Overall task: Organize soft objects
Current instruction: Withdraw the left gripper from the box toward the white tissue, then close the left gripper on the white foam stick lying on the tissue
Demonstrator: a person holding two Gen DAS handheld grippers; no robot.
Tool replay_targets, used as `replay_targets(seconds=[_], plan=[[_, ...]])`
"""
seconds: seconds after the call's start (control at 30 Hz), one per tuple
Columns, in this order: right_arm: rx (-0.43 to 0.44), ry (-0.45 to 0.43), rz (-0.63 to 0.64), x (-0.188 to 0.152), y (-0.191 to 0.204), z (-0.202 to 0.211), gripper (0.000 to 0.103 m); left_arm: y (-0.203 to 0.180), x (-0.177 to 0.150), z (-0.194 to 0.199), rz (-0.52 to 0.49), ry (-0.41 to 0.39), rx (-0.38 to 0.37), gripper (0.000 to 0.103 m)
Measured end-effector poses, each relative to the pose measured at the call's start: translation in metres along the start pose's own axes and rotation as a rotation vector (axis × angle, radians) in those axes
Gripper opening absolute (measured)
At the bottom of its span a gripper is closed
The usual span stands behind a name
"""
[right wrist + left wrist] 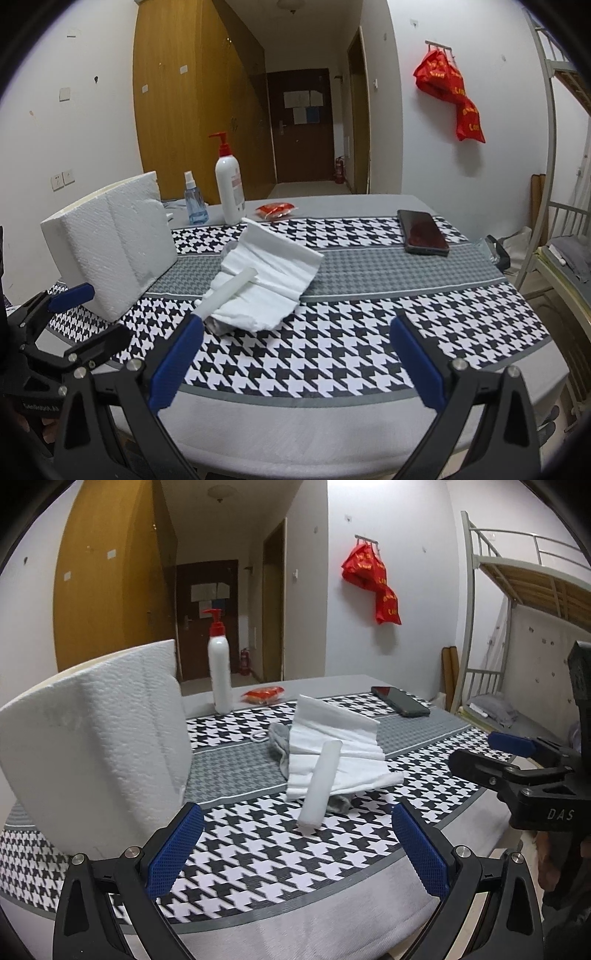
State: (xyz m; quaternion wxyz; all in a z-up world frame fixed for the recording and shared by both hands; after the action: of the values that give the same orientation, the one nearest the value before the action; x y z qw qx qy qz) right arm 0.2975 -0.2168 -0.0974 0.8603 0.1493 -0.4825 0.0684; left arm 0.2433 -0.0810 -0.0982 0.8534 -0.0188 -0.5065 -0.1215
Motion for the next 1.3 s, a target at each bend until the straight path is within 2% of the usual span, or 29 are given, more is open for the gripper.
replay_targets(seconds=[0.2,0.37,0.47,0.7,0.83,1.1,1.3], plan=[[0.025,0.031,0.014,-0.002,-0.001,-0.015,0.102,-0.004,-0.003,-0.016,0.006,0.037,-0.020,0.100],[0.037,0.047,0.009,-0.003,-0.002,-0.025,0.102,-0.006,-0.006,-0.027,-0.006,0.067,-0.029,0.092],[0.035,0.055,0.003,-0.004,-0.004,-0.031,0.102,-0.006,-0.006,-0.034,-0.013,0.088,-0.039,0.084],[0.032,0.046,-0.011,0.000,-0.005,-0.033,0.102,-0.009,-0.002,-0.047,-0.036,0.118,-0.075,0.074],[0.034,0.047,-0.016,0.002,-0.005,-0.036,0.102,-0.007,-0.004,-0.057,-0.031,0.158,-0.070,0.066],[0.048,0.067,-0.005,0.001,0.000,-0.046,0.102,-0.007,-0.006,-0.067,-0.066,0.188,-0.055,0.059],[0.048,0.074,-0.004,0.004,0.001,-0.053,0.102,-0.008,-0.008,-0.078,-0.073,0.235,-0.069,0.046]])
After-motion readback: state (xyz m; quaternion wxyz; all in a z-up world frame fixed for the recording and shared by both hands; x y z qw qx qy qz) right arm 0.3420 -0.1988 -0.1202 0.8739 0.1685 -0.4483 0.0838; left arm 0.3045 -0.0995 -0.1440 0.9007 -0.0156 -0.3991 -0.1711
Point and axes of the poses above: each gripper's, at about its wrist camera, not at the fingertips, and z roughly against the way its jaws point, y to its left, x to its top, the point moved 7 cm from there along -z, roughly the way its jaws point, and after that the axes turned 7 degrees about -z, right-handed, at the moved point
